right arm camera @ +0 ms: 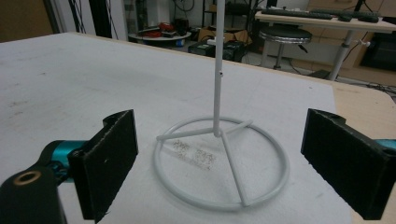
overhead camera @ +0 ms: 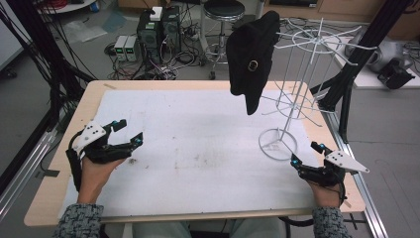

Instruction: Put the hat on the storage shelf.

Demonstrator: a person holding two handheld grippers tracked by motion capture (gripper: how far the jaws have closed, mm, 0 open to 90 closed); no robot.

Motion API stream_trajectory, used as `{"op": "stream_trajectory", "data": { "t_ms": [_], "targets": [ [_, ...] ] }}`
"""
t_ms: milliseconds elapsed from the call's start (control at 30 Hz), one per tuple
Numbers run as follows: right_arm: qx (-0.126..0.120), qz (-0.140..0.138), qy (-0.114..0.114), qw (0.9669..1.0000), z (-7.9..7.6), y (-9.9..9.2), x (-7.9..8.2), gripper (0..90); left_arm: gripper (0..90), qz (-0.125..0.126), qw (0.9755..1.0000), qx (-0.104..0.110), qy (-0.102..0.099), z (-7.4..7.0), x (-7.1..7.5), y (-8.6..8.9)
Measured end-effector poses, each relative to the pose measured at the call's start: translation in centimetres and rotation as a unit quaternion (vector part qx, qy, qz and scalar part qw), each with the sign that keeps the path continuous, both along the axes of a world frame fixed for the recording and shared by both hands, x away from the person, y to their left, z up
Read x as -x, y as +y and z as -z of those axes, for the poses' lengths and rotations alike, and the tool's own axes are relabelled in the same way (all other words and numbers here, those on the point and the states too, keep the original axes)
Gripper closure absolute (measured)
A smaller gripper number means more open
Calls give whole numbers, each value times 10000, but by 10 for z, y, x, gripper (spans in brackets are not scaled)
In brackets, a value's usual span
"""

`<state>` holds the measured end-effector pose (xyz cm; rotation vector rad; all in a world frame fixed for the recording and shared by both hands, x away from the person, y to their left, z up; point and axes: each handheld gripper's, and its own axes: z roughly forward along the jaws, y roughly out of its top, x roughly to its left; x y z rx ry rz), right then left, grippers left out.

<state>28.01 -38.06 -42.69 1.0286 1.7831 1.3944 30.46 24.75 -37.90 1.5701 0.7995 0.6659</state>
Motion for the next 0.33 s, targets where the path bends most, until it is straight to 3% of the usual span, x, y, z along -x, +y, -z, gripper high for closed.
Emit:
{"op": "stream_trajectory", "data": {
  "t_ms": [333],
  "targets": [
    [11, 8, -8, 10000, 0, 0, 0, 100, 215, -174, 9998, -7, 0, 10, 4, 4]
  ]
}}
